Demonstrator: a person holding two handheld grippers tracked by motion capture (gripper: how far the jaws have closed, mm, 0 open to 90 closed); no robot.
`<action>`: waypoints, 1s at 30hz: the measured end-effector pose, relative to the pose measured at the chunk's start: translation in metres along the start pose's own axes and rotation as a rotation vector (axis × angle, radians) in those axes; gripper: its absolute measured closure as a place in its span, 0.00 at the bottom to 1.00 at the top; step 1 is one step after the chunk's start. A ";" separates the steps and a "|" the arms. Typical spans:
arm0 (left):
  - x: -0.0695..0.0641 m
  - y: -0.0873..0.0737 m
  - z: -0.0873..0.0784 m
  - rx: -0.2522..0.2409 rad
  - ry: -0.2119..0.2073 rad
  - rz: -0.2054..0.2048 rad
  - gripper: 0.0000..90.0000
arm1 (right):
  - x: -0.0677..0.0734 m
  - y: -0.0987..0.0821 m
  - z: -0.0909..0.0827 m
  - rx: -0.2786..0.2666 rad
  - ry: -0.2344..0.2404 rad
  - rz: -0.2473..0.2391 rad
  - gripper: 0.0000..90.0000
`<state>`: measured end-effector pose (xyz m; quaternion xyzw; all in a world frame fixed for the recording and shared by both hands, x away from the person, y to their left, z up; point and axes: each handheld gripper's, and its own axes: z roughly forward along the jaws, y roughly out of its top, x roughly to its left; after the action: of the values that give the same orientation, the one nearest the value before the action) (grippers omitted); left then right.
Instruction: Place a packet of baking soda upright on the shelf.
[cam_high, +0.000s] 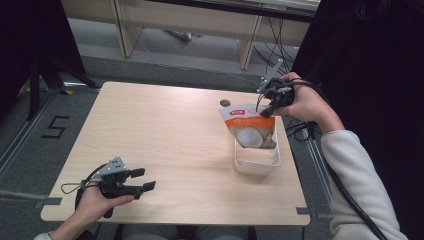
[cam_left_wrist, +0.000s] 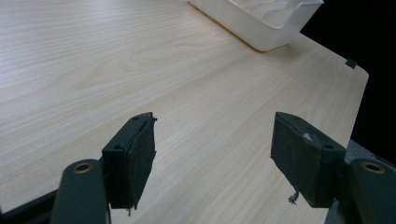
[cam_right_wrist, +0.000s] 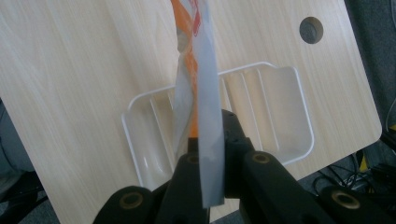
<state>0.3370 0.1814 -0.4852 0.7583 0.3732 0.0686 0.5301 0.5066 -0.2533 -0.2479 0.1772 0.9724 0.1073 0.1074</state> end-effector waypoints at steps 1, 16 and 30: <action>0.000 0.000 0.000 0.001 -0.001 0.000 0.33 | -0.001 0.000 0.001 -0.001 0.002 -0.007 1.00; 0.000 0.000 0.000 -0.001 0.002 0.001 0.33 | 0.000 0.000 0.014 0.008 -0.016 -0.041 1.00; 0.000 0.000 0.000 -0.001 0.000 0.002 0.33 | -0.001 0.000 0.018 0.040 -0.032 -0.074 1.00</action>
<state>0.3372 0.1814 -0.4854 0.7584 0.3723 0.0694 0.5305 0.5124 -0.2501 -0.2652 0.1451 0.9784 0.0808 0.1234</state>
